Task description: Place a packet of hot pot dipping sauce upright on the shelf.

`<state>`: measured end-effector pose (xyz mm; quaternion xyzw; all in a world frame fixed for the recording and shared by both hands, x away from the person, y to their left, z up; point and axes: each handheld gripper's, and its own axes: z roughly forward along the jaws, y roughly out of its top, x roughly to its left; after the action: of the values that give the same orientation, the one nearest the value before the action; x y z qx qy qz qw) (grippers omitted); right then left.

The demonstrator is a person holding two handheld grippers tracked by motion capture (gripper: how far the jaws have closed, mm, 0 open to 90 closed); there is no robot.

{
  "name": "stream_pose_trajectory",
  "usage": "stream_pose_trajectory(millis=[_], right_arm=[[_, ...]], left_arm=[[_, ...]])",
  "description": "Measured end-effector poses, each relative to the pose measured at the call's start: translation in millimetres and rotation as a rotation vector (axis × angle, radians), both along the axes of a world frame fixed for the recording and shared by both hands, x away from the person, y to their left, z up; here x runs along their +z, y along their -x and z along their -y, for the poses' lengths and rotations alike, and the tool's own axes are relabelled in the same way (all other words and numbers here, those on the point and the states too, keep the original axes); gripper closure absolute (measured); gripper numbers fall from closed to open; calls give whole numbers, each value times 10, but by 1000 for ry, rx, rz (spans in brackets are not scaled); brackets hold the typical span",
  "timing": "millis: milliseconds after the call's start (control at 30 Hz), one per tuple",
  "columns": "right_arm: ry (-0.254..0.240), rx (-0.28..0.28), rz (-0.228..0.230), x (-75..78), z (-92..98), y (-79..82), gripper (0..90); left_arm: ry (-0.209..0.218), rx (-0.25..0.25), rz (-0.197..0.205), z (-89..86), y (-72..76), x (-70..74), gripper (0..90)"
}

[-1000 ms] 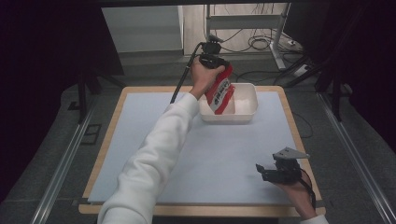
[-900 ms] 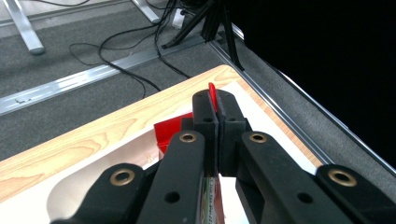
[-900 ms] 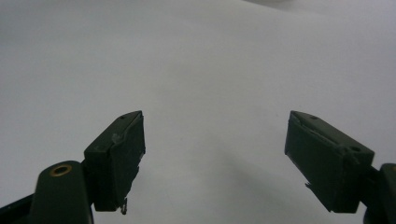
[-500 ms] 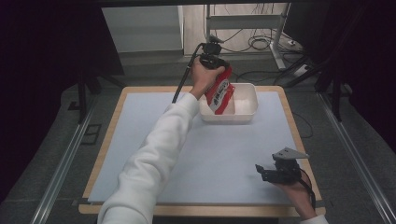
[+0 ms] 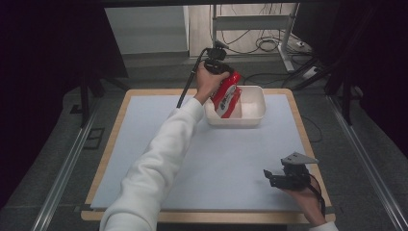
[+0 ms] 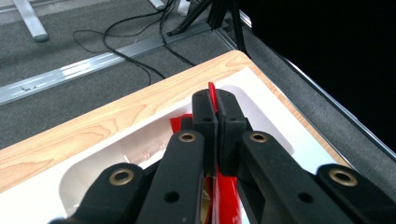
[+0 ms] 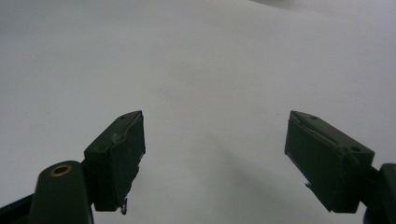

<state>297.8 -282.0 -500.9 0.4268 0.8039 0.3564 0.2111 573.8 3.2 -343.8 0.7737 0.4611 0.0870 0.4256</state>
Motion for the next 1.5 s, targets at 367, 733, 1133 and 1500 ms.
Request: stream_pose_trajectory(millis=[367, 733, 1133, 1500], right_arm=[[2, 1, 2, 3, -1, 4, 200], [3, 3, -1, 3, -22, 19, 200], [12, 2, -3, -8, -36, 22, 200], [19, 3, -11, -26, -47, 20, 200]], left_arm=[[-14, -26, 81, -101, 103, 145, 669], [54, -75, 154, -350, 359, 281, 264], [118, -156, 191, -787, 909, 189, 245], [124, -209, 217, -1197, 1499, 65, 247]])
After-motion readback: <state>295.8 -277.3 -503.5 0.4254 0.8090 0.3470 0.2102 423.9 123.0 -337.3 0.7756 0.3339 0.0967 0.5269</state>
